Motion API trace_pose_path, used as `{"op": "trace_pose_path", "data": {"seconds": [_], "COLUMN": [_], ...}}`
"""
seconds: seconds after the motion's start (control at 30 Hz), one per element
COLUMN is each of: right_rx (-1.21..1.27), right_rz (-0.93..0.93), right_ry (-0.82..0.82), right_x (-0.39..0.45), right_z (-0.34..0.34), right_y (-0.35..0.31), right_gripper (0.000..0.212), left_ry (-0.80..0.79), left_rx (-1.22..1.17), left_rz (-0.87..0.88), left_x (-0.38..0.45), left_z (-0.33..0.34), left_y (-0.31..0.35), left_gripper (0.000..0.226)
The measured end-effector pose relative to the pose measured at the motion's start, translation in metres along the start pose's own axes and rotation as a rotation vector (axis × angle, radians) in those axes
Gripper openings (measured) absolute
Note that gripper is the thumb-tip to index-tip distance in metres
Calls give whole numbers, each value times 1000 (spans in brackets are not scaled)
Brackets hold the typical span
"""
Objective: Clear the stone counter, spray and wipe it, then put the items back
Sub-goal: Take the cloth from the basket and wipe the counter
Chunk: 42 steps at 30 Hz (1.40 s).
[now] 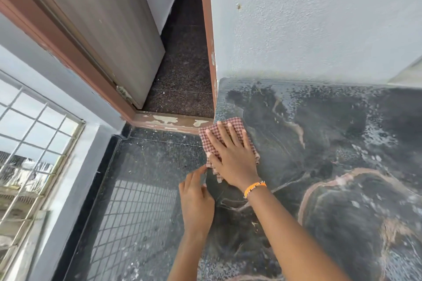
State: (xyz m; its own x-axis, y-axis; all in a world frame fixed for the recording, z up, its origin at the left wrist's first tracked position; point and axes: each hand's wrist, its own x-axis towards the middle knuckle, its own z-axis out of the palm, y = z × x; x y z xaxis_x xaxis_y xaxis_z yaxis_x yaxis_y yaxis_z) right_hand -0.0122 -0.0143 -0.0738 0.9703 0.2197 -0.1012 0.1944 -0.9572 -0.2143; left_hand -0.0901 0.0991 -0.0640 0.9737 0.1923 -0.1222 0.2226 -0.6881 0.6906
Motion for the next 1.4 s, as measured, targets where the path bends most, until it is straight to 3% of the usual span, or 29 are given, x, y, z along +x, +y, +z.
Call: {"op": "trace_pose_path", "data": {"seconds": [0.2, 0.33, 0.43, 0.5, 0.57, 0.67, 0.77, 0.87, 1.03, 1.4], "right_rx": [70, 108, 130, 115, 71, 57, 65, 69, 66, 140], "right_rz": [189, 498, 696, 688, 528, 254, 171, 222, 399, 854], "right_ry": [1, 67, 91, 65, 44, 25, 36, 53, 91, 188], "right_x": [62, 28, -11, -24, -21, 19, 79, 125, 128, 46], "right_z": [-21, -26, -22, -15, -9, -8, -13, -23, -34, -43], "right_y": [66, 108, 100, 78, 53, 25, 19, 33, 70, 171], "right_gripper": [59, 60, 61, 61, 60, 60, 56, 55, 56, 57], "left_ry": [-82, -65, -38, -31, -43, -58, -26, 20, -71, -133], "left_rx": [152, 195, 209, 238, 262, 339, 384, 481, 579, 348], "left_rz": [115, 119, 158, 188, 211, 231, 283, 332, 292, 172], "left_x": [25, 28, 26, 27, 27, 33, 38, 42, 42, 38], "left_z": [10, 15, 18, 20, 19, 19, 20, 23, 19, 14], "left_y": [22, 23, 18, 14, 12, 10, 11, 10, 18, 25], "left_gripper": [54, 56, 55, 58, 61, 66, 63, 62, 75, 73]}}
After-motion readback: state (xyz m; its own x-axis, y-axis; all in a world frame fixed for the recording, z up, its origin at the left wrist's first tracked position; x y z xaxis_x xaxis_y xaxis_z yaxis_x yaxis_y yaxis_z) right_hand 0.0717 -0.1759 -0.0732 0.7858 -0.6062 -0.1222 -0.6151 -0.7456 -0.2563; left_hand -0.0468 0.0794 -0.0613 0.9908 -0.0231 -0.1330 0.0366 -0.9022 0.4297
